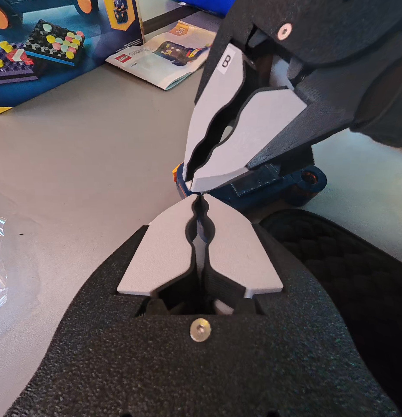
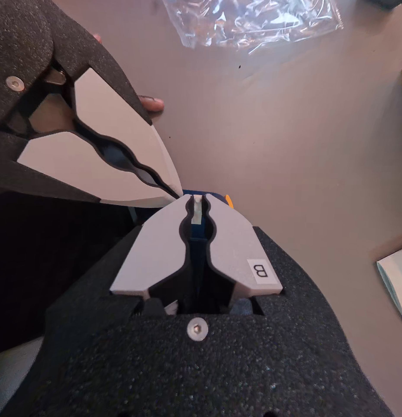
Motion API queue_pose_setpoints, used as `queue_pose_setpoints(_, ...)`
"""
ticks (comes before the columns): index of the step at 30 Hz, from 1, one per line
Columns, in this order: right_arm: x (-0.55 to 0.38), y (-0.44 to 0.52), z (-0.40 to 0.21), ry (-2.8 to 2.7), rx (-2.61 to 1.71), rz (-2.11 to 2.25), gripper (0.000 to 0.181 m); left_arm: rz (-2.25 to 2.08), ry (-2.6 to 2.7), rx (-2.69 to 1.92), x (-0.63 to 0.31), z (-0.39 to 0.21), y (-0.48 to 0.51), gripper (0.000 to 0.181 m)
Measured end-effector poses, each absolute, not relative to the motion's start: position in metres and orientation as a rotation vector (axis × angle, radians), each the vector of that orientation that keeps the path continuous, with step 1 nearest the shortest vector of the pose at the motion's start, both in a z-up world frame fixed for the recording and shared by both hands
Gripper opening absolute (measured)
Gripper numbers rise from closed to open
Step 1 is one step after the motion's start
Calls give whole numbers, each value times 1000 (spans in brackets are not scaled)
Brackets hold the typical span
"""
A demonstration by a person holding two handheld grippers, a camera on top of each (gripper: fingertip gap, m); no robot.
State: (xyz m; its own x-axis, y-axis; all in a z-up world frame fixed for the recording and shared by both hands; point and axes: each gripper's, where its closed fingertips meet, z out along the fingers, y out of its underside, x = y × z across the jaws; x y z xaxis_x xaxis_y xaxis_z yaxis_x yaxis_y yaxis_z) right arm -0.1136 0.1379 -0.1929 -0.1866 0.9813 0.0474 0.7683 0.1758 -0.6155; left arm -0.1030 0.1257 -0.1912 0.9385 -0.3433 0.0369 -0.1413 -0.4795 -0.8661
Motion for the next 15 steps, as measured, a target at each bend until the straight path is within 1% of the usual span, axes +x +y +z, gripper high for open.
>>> queue_pose_setpoints(10,-115,138,-189,-1841,-1553,820,6,-240,343,-2074,-103,-191,127,0)
queue_pose_setpoints(12,-120,136,-164,-1718,-1516,979,6,-238,341,-2074,-103,-191,127,0)
queue_pose_setpoints(15,-114,145,-153,-1698,-1496,972,6,-239,340,-2074,-103,-191,127,0)
